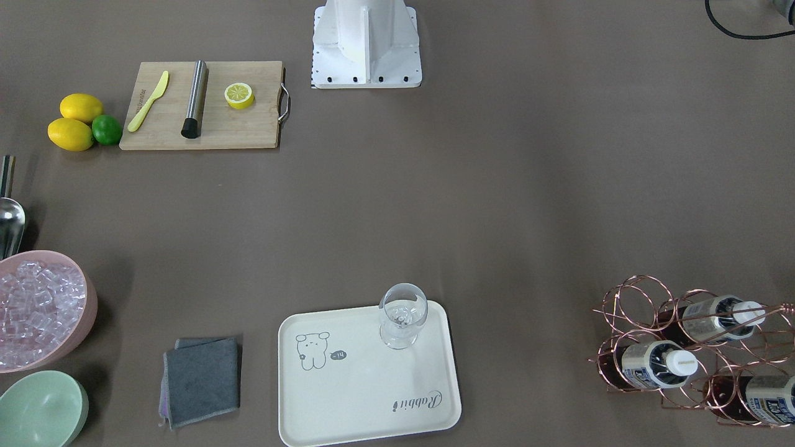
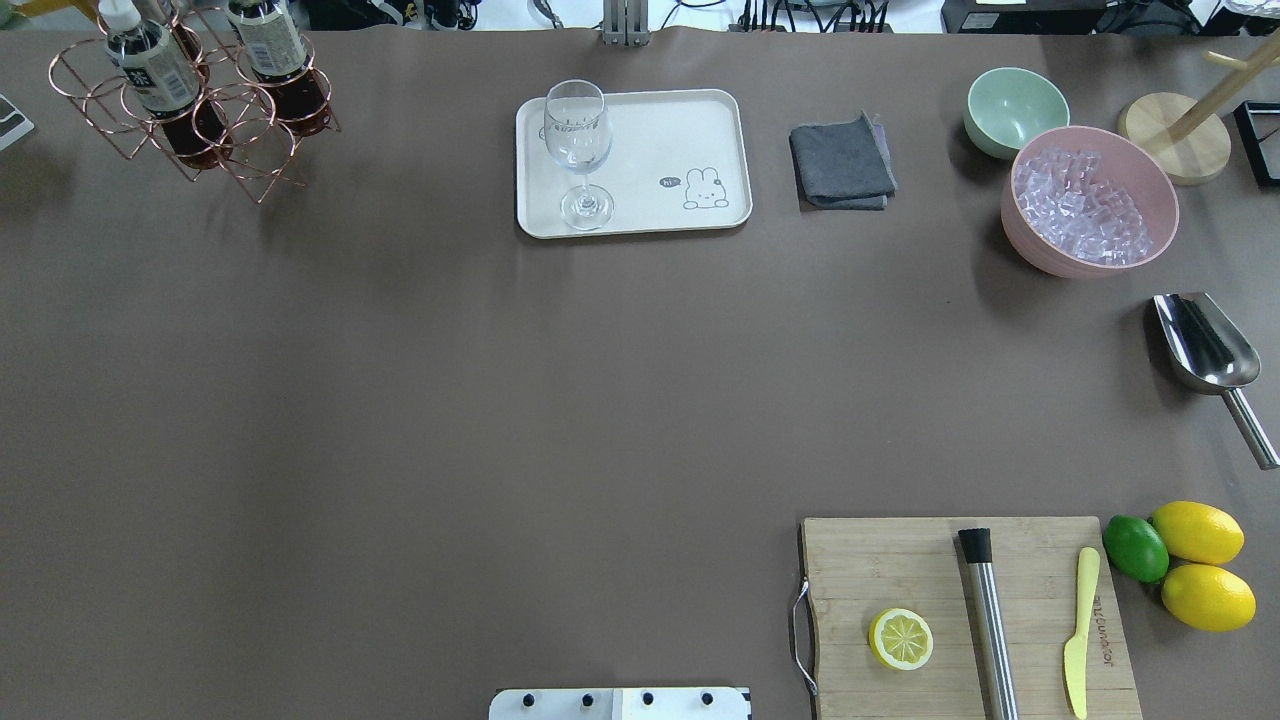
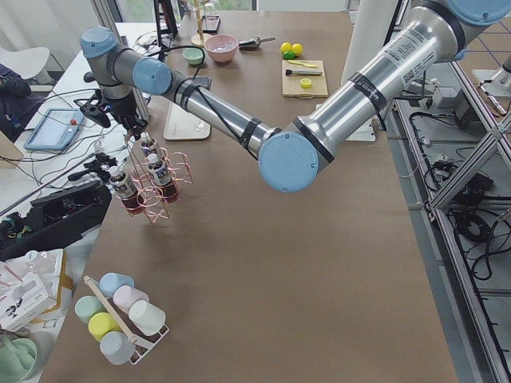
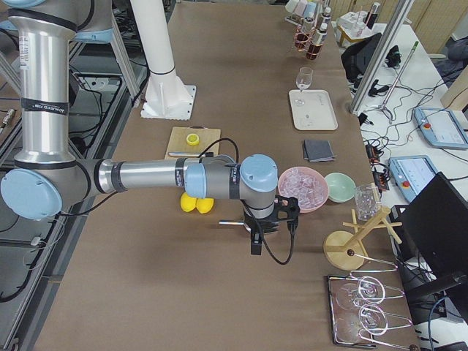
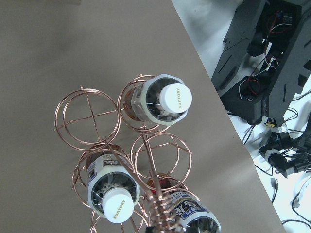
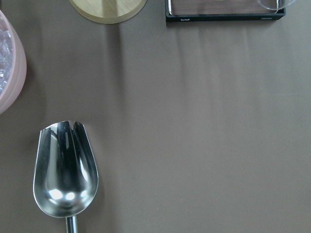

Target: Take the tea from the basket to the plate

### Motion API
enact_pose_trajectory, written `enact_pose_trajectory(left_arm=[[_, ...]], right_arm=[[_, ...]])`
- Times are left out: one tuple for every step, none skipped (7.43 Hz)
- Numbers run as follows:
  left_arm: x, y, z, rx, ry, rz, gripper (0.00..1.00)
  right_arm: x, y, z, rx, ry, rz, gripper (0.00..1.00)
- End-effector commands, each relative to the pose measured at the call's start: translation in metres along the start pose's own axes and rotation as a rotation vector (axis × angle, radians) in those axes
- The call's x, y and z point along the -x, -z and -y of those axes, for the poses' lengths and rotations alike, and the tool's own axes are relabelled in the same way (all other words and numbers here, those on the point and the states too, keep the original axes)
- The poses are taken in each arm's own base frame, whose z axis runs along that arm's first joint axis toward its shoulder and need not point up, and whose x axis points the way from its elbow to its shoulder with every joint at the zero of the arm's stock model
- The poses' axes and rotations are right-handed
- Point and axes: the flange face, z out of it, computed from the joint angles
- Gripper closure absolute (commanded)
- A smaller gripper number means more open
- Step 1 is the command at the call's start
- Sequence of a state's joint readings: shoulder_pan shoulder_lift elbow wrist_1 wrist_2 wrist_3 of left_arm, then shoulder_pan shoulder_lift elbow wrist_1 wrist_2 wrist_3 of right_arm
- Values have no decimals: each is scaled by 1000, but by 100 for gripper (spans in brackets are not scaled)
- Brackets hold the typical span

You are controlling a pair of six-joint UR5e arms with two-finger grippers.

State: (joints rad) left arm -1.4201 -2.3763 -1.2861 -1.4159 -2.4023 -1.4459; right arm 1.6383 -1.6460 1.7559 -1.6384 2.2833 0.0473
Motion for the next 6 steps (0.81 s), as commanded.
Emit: enact_pose_trajectory(left_arm=[[65, 55, -58, 28, -13, -40, 100], [88, 64, -76, 82, 36, -65, 100], [94, 77, -92, 88, 101, -86, 100], [103, 85, -106, 95, 139, -103, 100], [116, 95, -125, 107, 164, -125, 100], [142, 95, -152, 124, 118, -137, 100]], right_arm=[[1, 1, 0, -2, 3, -1, 1], [0, 1, 1, -3, 8, -8, 1], [0, 1, 0, -3, 10, -8, 1], [-2, -2, 0, 4, 4, -7, 1], [1, 1, 1, -3, 7, -4, 1], [0, 0, 1, 1, 5, -1, 0]])
